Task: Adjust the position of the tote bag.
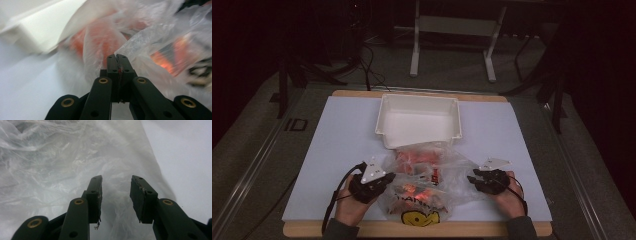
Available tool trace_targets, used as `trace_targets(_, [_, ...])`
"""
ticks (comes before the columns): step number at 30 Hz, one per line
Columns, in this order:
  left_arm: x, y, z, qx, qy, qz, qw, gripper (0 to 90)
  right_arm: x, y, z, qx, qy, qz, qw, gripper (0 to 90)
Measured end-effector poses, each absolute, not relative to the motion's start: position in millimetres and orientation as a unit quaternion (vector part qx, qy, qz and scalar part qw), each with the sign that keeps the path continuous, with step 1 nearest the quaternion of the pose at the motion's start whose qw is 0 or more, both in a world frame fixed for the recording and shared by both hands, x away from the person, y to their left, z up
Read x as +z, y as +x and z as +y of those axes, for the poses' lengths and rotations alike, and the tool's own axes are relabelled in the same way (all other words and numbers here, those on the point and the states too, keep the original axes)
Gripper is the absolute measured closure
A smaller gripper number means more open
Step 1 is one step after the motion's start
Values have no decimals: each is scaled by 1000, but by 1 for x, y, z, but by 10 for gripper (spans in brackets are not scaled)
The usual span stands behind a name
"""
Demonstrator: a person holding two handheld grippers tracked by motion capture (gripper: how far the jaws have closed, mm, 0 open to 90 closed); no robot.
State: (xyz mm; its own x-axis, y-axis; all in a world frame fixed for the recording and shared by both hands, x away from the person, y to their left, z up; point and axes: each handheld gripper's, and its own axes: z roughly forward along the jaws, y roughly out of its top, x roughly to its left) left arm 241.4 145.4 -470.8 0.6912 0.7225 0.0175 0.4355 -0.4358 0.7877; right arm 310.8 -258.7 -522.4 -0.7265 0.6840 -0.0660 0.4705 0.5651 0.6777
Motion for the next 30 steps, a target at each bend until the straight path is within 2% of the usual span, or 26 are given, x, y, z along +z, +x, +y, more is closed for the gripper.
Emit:
trace_targets(9, [-481, 235, 181, 190, 808, 394, 395, 897, -526, 311, -259, 320, 331, 873, 165, 637])
trace_targets(15, [-489, 234, 192, 167, 806, 395, 407, 887, -526, 311, -259, 320, 327, 874, 165, 649])
trace_targets(19, [-483, 231, 188, 161, 809, 367, 431, 725, -524, 310, -258, 315, 330, 874, 169, 634])
trace_targets(21, [-483, 231, 188, 161, 809, 367, 431, 693, -523, 309, -258, 316, 328, 874, 170, 634])
trace_targets(22, [-476, 231, 184, 161, 808, 354, 443, 640, -520, 308, -256, 321, 324, 873, 173, 622])
trace_targets(30, [-455, 227, 175, 168, 810, 321, 461, 527, -502, 301, -247, 340, 305, 871, 183, 604])
